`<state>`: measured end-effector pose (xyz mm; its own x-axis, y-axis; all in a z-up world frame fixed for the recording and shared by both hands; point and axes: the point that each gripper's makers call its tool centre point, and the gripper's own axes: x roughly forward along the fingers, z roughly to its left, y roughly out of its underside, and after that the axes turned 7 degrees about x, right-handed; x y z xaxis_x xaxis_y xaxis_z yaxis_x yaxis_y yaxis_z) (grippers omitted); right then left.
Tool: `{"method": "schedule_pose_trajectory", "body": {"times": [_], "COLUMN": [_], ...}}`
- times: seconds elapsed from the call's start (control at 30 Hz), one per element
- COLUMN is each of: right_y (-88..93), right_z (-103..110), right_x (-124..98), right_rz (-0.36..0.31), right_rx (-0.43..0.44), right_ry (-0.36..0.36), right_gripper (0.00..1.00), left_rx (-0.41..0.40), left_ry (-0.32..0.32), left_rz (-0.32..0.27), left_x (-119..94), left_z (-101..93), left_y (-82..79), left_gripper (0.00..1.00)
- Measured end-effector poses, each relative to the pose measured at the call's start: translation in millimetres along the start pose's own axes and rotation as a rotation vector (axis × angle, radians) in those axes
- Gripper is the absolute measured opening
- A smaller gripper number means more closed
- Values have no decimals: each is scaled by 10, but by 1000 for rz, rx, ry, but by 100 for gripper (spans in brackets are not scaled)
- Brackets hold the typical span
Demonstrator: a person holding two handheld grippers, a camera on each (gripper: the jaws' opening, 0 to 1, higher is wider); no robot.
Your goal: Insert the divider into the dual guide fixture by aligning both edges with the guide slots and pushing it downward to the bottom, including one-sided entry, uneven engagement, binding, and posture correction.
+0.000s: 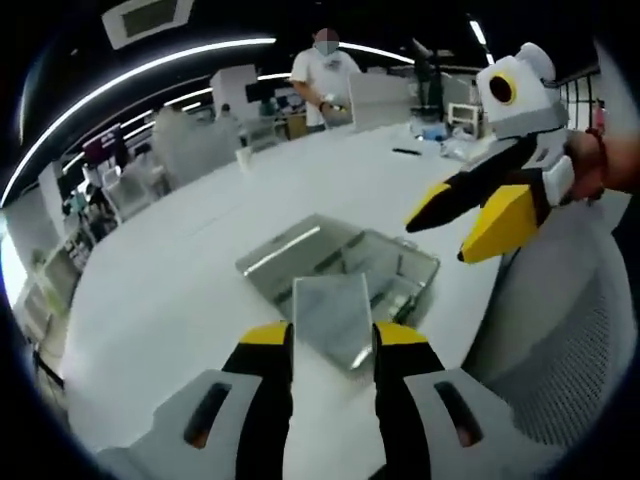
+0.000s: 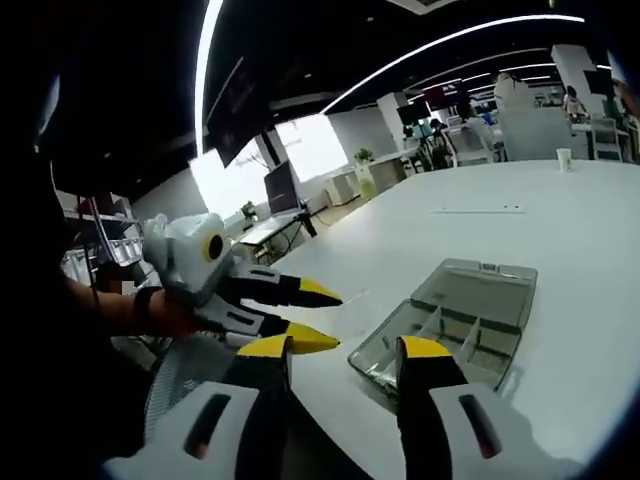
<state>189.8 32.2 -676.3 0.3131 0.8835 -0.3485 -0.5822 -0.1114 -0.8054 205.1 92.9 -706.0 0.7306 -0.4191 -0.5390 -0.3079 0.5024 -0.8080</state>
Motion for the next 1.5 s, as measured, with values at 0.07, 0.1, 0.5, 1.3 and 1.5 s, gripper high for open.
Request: {"method": "schedule_pose_trajectory", "body": {"times": [0.07, 0.1, 0.5, 1.3, 1.5], "right_y": [-9, -22, -50, 7, 31], "right_z": [-3, -1, -76, -247, -236], "right_x": [14, 24, 51, 58, 88], "right_rz": [2, 0, 9, -10, 5], "right_rx": [8, 11, 42, 166, 170], "right_ry": [0, -3, 10, 24, 20], "right_gripper": [36, 36, 30, 25, 24], "left_rx": [21, 34, 98, 137, 146], "left_ry": [13, 20, 57, 150, 159], "left_rz": [-18, -24, -51, -112, -123], "left_x": [-12, -17, 18, 85, 80], "left_z": [-41, -59, -118, -359, -377], "left_y": [-45, -58, -158, -243, -262], "left_gripper": [28, 28, 28, 29, 29]}}
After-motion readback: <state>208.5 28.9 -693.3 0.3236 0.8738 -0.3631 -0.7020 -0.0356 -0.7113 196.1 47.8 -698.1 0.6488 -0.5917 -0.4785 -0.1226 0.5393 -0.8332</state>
